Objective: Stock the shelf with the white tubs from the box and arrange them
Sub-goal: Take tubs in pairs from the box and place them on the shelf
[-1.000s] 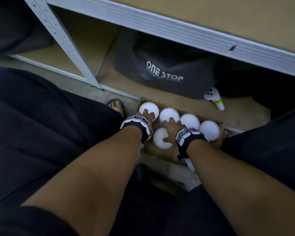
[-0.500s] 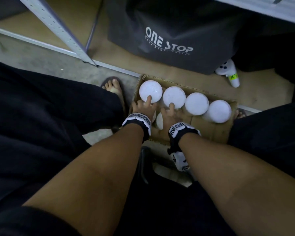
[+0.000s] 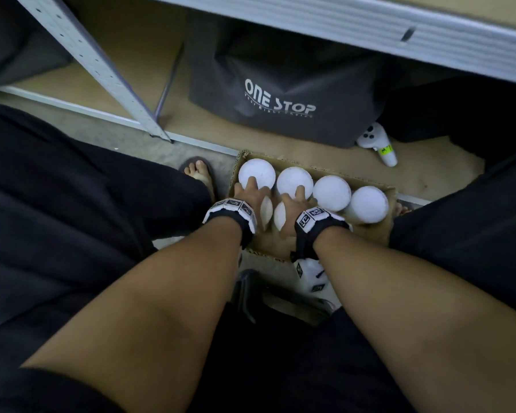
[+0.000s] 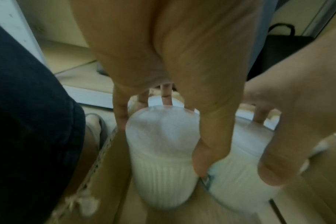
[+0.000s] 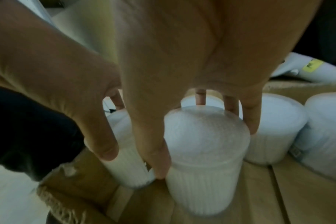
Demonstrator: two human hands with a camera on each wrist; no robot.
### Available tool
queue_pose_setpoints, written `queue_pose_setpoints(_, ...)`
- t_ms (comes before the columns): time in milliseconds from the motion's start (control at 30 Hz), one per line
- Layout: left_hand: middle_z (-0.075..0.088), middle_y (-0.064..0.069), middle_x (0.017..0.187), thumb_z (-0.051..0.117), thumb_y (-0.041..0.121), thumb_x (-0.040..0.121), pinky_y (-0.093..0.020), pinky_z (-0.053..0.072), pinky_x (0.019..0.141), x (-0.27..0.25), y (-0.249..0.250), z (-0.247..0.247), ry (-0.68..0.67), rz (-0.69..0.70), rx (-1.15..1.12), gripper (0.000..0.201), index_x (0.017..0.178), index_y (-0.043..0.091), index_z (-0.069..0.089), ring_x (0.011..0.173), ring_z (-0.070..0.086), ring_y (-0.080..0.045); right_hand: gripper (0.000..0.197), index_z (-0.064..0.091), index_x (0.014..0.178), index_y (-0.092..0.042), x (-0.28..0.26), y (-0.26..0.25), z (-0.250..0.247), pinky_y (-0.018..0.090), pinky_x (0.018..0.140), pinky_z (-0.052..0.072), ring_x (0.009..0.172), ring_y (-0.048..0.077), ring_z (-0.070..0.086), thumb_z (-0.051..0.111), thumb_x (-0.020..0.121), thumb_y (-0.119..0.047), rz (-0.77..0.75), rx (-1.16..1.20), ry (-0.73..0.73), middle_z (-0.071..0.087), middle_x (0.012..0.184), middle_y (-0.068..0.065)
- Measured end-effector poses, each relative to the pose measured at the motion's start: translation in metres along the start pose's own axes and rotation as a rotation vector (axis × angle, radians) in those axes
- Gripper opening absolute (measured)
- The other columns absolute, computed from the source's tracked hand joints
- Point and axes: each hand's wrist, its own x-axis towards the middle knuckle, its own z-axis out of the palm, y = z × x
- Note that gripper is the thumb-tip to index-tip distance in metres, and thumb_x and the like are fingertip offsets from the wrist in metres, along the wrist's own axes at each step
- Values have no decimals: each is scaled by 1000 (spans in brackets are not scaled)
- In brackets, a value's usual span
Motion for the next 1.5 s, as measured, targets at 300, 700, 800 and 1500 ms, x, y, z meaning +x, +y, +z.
queue_pose_setpoints(300, 39, -5, 127, 76, 50, 45, -54, 43, 98, -62, 18, -69, 152, 6, 6, 85, 122, 32, 45, 123, 41, -37, 87, 41, 127, -35, -46, -13, -64, 48, 94, 46, 119, 39, 48, 66, 45, -48, -10, 1, 100, 35, 144, 7)
queue_pose_setpoints(700, 35, -5, 127, 79, 44, 61, -42, 42, 91, -168, 51, -168, 515, 237, -53, 83, 134, 32, 41, 120, 36, -32, 77, 43, 126, -33, -184, -3, -164, 53, 93, 46, 120, 38, 34, 80, 59, -34, -63, 195, 460, 24, 129, 1)
queue_pose_setpoints(800, 39, -5, 130, 78, 45, 62, -41, 41, 96, -194, 61, -190, 595, 303, -62, 82, 134, 30, 42, 122, 37, -31, 72, 44, 124, -34, -219, 4, -181, 50, 93, 46, 113, 34, 35, 77, 60, -34, -106, 244, 570, 27, 126, 0)
queue_pose_setpoints(1500, 55, 2, 127, 76, 40, 66, -24, 39, 89, -185, 131, -290, 906, 494, -235, 50, 112, 27, 62, 117, 50, -17, 42, 68, 104, -24, -239, 64, -284, 41, 103, 41, 118, 24, 49, 79, 65, -34, -235, 511, 1111, 53, 120, 0)
